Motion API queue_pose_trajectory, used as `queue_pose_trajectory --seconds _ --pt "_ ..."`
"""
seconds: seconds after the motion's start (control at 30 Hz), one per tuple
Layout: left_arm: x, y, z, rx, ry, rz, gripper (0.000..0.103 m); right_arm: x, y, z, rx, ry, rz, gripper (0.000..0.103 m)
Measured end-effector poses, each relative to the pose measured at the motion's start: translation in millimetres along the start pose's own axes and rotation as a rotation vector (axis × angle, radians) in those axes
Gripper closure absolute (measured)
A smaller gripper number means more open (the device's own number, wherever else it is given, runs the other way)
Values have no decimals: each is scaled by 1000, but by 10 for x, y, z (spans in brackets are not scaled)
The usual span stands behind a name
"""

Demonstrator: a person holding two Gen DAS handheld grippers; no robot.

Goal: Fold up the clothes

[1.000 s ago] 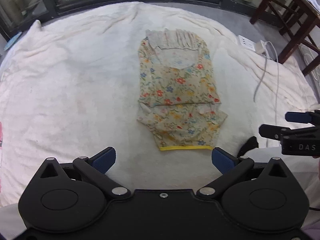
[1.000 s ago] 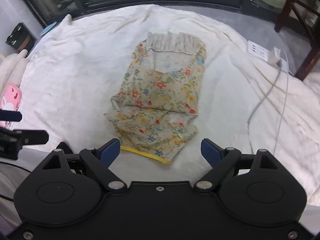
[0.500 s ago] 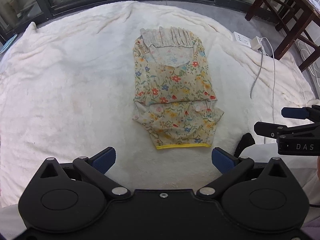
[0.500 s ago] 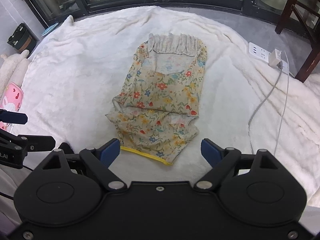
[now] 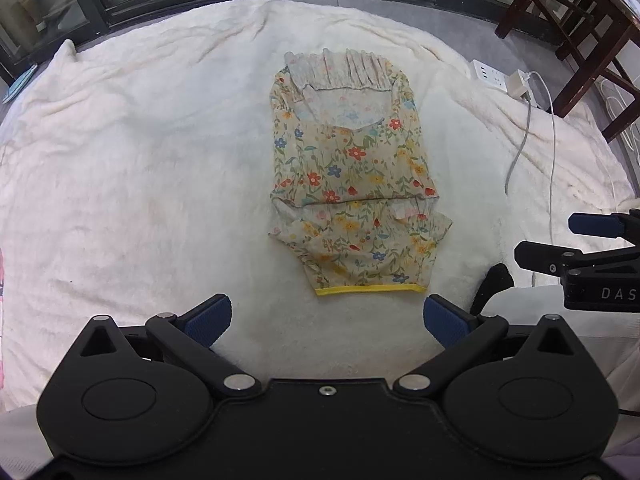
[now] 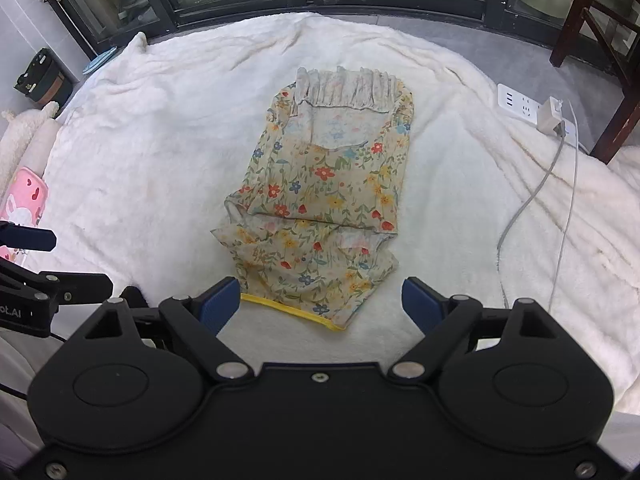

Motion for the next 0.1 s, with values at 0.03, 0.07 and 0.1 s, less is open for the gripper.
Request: queue_pose_trajectory --seconds 0.03,0.07,0.1 --pt "0 0 -2 0 -1 -1 0 0 0 -1 -1 0 0 13" --pt "0 1 -3 0 -1 -1 0 -7 -3 -4 -1 1 1 13" --pt "0 1 -3 0 -1 -1 0 -10 -4 -2 0 1 3 13"
Point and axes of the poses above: each gripper's, at about its wrist camera, not at the fingertips, and y roughly the way its jaws point, z to its right, x to its underside, the point moved 9 cm from there along y, roughly the way its jaws point, and after that the axes turned 14 degrees about x, right-handed, at the moved point
